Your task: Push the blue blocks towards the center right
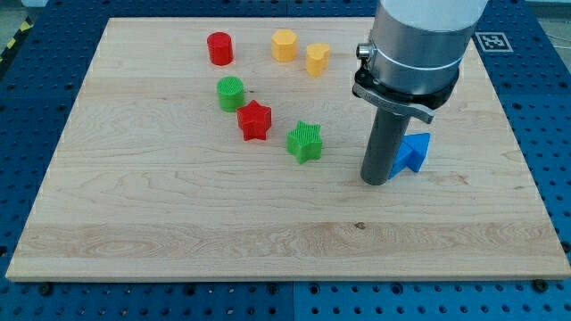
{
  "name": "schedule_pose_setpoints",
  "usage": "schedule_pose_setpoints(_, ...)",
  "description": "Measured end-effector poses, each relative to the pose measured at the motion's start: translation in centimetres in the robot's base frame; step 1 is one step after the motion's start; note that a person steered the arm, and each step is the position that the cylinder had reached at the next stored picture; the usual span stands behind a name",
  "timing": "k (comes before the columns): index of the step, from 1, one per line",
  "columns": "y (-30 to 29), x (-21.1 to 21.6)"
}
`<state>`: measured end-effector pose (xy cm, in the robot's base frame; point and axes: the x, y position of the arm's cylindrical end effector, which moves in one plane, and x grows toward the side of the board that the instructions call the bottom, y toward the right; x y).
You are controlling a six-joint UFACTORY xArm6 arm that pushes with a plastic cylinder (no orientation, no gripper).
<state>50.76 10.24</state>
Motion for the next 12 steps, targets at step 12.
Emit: schedule_pose_setpoints(12, 2.8, 0.9)
